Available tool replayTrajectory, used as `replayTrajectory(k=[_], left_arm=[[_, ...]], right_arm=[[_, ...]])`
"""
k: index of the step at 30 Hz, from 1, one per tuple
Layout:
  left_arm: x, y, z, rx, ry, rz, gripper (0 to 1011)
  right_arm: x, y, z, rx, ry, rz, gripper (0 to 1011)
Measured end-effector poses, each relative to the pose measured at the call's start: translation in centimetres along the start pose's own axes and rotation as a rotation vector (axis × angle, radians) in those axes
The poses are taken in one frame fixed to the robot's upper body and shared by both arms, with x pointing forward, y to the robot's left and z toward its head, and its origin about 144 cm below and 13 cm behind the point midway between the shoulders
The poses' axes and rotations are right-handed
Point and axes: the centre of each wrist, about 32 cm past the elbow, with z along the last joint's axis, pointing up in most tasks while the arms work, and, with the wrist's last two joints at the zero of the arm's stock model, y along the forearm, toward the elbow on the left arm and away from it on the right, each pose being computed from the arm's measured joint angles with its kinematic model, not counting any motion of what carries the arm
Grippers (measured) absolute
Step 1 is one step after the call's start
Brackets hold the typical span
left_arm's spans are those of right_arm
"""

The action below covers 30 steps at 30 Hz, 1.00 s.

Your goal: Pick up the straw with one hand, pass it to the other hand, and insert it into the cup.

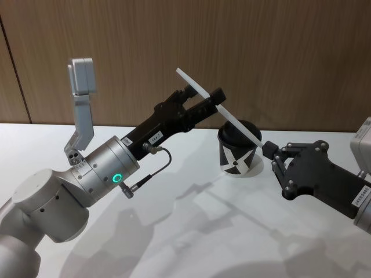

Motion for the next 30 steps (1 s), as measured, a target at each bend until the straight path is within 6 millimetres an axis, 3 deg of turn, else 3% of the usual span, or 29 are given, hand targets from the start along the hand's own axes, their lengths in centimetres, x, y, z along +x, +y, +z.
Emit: replayTrajectory(k=[12,19,22,30], left_arm=[[0.01,0.25,-0.14,-0.004,0.002,0.006,960],[0.02,0.32,-0.19,-0.005,0.003,0.009,782],[0.02,0.33,-0.20,-0.006,0.003,0.010,642],[0.02,0.36,-0.23,-0.006,0.003,0.011,399]], right_arm=[[0.00,0.00,0.00,0.000,0.000,0.000,0],[0.00,0.00,0.00,0.000,0.000,0.000,0],[0.00,0.00,0.00,0.000,0.000,0.000,0],[0.00,0.00,0.00,0.000,0.000,0.000,0]])
